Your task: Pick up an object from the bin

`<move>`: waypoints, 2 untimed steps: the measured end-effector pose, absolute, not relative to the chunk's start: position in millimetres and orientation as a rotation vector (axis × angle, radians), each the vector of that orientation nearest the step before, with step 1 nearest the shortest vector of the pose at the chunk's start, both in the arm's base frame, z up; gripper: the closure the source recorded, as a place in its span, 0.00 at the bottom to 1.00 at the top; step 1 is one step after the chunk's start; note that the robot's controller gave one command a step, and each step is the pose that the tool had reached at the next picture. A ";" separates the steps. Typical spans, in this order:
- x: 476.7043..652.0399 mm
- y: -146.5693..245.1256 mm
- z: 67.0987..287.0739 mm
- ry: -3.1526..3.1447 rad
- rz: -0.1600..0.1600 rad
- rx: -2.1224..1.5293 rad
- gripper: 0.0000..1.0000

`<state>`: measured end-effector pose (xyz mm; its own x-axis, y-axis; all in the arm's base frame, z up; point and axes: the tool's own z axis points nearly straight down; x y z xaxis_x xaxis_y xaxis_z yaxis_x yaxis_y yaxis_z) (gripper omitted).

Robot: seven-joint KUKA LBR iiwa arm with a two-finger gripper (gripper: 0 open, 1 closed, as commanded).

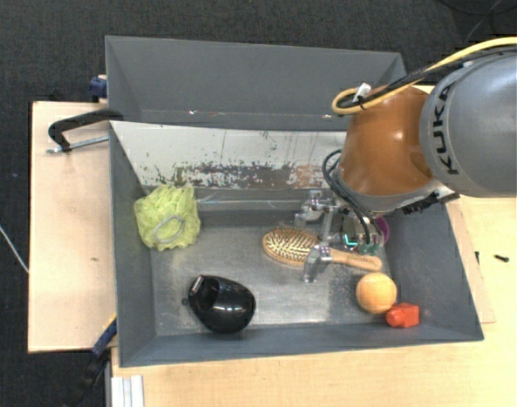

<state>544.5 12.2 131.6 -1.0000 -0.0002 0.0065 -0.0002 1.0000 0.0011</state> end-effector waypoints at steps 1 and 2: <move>546.4 12.2 136.1 -3.143 -0.002 0.000 0.00; 562.1 -4.7 82.2 -3.145 -0.003 -0.100 0.00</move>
Offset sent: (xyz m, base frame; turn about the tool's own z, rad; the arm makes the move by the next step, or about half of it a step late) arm 0.0179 -0.0212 -0.0616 0.0761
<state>562.1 -4.7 82.2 -0.9980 0.0635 -0.0049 0.0635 0.9980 0.0020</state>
